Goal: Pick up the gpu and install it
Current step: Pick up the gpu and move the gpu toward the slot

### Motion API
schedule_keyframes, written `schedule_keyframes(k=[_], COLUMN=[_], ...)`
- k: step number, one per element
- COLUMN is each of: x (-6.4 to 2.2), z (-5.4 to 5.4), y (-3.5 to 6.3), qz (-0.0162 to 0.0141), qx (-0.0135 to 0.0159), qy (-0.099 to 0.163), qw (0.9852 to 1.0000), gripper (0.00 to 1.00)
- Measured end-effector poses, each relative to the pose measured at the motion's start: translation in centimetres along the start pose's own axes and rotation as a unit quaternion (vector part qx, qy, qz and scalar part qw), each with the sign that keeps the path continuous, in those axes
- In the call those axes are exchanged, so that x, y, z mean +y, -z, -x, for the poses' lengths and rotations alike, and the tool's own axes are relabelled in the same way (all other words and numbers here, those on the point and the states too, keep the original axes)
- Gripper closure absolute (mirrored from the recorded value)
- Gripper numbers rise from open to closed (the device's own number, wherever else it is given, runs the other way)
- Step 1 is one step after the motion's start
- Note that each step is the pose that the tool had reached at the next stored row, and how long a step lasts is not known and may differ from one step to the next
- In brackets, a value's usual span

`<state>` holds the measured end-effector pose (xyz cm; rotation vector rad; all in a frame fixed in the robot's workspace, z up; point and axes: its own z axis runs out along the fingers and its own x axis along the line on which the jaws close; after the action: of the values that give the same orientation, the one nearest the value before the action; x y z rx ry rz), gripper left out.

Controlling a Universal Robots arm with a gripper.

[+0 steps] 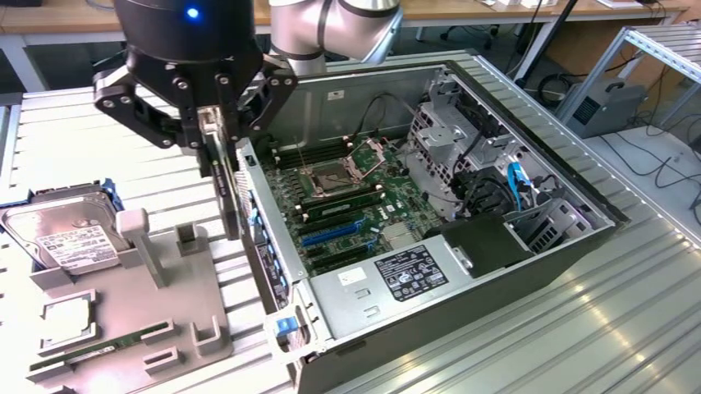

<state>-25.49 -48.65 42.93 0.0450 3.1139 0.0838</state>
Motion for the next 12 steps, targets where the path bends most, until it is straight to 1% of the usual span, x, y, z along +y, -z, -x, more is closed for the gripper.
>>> schedule_keyframes(k=[2,4,5,8,9,12], x=[0.05,0.08,0.08,0.15,0.19,0.27], z=[1.6,2.6,2.9,5.2,6.4,8.2], y=[-0.04,-0.07,-0.08,-0.14,-0.17,-0.23], qz=[0.0,0.0,0.0,0.0,0.0,0.0], qx=[0.0,0.0,0.0,0.0,0.0,0.0], qy=[0.0,0.0,0.0,0.0,0.0,0.0], qw=[1.0,1.0,1.0,1.0,1.0,1.0], gripper=[0.73,0.73,0.73,0.73,0.73,0.73])
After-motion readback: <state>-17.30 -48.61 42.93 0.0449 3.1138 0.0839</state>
